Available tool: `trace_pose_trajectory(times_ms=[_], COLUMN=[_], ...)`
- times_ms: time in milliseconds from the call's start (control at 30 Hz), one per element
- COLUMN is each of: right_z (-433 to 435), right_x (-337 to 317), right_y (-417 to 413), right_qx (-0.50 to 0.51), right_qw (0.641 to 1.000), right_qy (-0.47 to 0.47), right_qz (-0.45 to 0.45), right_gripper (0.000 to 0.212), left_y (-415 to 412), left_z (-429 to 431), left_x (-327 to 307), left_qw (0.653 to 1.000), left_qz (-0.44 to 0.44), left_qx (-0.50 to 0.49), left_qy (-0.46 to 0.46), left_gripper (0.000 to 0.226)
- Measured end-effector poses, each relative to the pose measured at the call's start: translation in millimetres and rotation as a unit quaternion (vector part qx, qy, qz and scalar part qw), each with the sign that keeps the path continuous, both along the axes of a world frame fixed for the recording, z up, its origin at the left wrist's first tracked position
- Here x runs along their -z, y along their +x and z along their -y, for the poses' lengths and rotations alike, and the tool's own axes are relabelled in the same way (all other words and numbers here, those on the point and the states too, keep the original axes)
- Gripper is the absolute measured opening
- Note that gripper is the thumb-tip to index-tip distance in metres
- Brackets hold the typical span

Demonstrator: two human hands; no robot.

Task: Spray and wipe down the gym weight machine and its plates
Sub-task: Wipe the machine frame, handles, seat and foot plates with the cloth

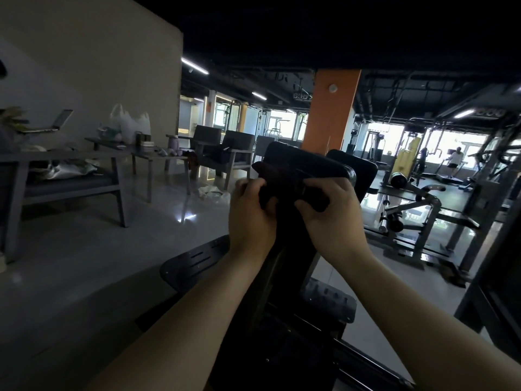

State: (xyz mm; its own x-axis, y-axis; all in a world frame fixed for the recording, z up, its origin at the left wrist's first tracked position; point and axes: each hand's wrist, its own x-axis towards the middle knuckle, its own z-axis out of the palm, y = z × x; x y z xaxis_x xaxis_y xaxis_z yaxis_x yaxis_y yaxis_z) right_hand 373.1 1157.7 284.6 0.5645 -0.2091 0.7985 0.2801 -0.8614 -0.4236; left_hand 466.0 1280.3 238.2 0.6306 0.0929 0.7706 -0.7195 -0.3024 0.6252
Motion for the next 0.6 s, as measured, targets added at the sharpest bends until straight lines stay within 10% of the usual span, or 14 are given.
trace_pose_trajectory(times_ms=[200,600], right_z=[13,23], right_x=[1,21], right_y=[2,14], right_qx=[-0.006,0.001], right_qw=[0.998,0.992], right_qy=[0.012,-0.119], right_qz=[0.058,0.048], right_gripper=[0.038,0.066], left_y=[-25,-22], left_z=[28,33], left_x=[-3,141], left_qw=[0.996,0.991], left_qz=[0.012,-0.089], left_qx=[-0.085,-0.094], left_qy=[0.004,-0.033], left_gripper=[0.062,0.027])
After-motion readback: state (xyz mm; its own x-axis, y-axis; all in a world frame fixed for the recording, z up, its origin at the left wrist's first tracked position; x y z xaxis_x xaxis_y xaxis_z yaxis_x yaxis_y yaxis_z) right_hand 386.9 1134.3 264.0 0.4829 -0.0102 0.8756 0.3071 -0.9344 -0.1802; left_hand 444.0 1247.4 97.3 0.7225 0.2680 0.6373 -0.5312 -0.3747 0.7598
